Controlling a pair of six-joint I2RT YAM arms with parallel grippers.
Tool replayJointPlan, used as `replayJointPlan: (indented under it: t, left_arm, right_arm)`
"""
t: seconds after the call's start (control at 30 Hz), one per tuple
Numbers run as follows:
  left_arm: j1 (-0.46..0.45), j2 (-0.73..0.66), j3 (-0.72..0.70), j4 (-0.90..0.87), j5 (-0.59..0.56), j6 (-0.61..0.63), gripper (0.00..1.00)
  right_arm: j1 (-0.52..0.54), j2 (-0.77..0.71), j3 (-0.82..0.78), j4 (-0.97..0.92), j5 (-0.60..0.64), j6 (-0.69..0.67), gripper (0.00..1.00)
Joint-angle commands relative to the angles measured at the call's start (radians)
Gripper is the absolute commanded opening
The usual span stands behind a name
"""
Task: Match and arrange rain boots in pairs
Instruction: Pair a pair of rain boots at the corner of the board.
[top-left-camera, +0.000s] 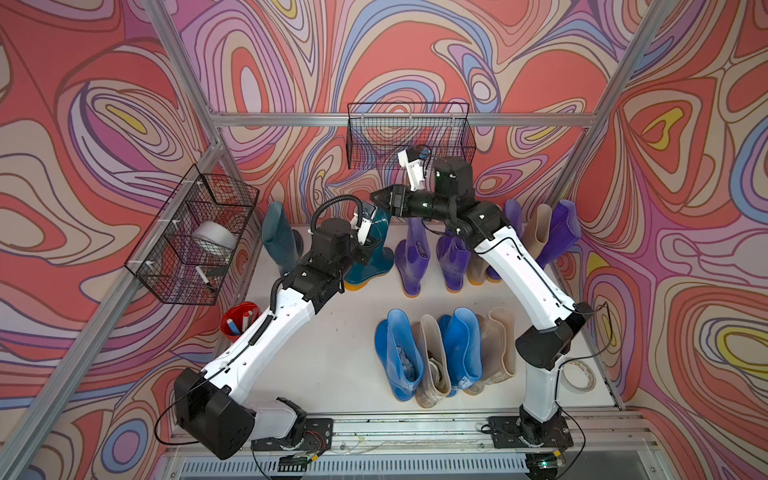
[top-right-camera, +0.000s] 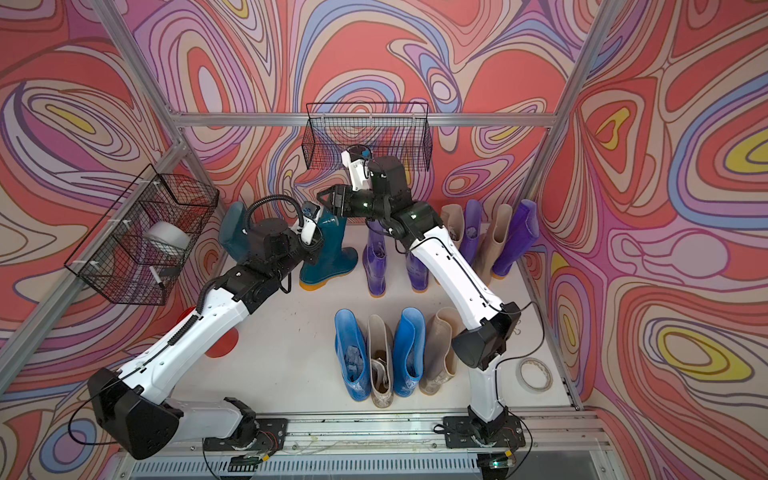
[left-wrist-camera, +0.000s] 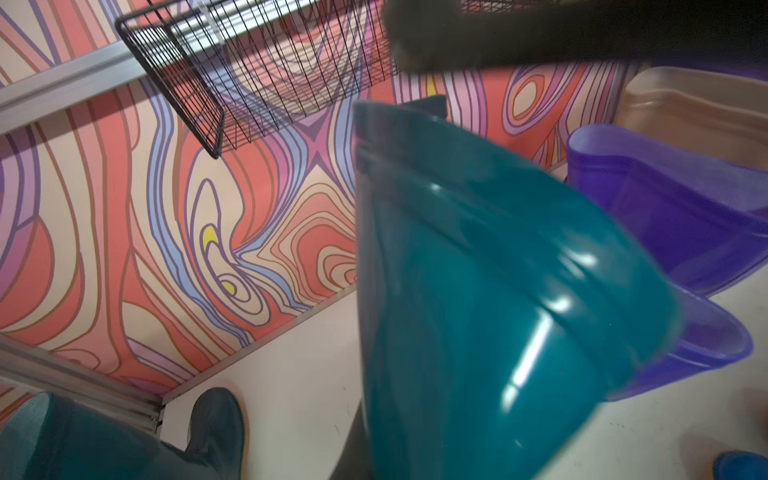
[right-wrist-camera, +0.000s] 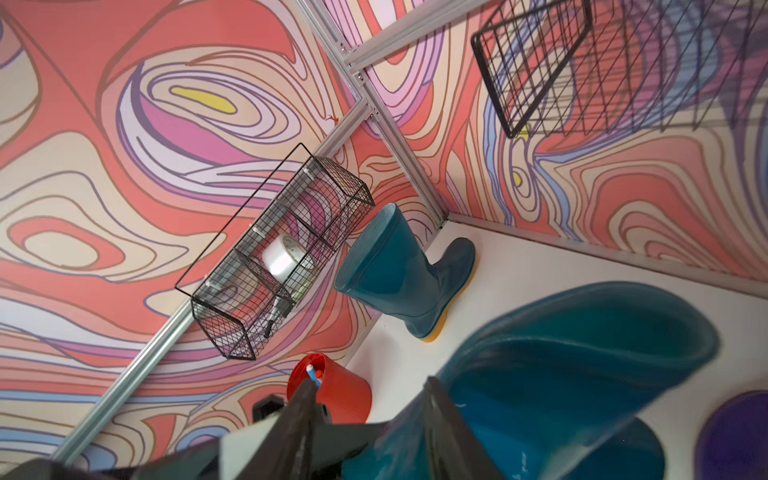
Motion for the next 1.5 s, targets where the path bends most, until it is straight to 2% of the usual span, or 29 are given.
replayJointPlan:
  t: [0.0,0.13,0.37,0.6,0.87,1.1,1.23,1.3,1.47]
  left_arm:
    - [0.008,-0.015,0.007,0.043,-0.06,-0.026,0.0]
    - [0.022,-0.018,-0.011,0.044,-0.111,-0.056,0.0]
    - [0.1,-0.003,-0.046,0.066,-0.185,-0.148,0.0]
    - [0.18,0.043,-0.1,0.237,-0.25,-0.19,0.0]
    - [0.27,0.21,-0.128,0.574,-0.334,-0.201,0.0]
    - [0.342,0.383,-0.06,0.693,-0.321,-0.233,0.0]
    - [0.353,0.446,-0.049,0.766,-0.309,-0.186,0.0]
    - [0.354,0.463,-0.052,0.788,-0.328,-0.158,0.0]
    - [0.354,0.43,-0.175,0.949,-0.395,-0.15,0.0]
  right_arm:
    - [0.0,-0.147,-0.09,0.097,0.05,-0.015,0.48]
    - [-0.006,-0.29,-0.237,0.133,0.103,-0.024,0.5]
    - [-0.013,-0.487,-0.431,0.077,0.212,-0.062,0.53]
    - [-0.016,-0.609,-0.548,0.021,0.264,-0.074,0.53]
    - [-0.016,-0.667,-0.638,-0.005,0.241,-0.057,0.53]
    - [-0.017,-0.697,-0.681,-0.036,0.242,-0.046,0.52]
    - [-0.017,-0.713,-0.698,-0.05,0.253,-0.047,0.52]
    - [-0.016,-0.717,-0.7,-0.056,0.258,-0.046,0.52]
    - [-0.016,-0.734,-0.732,-0.046,0.258,-0.036,0.53]
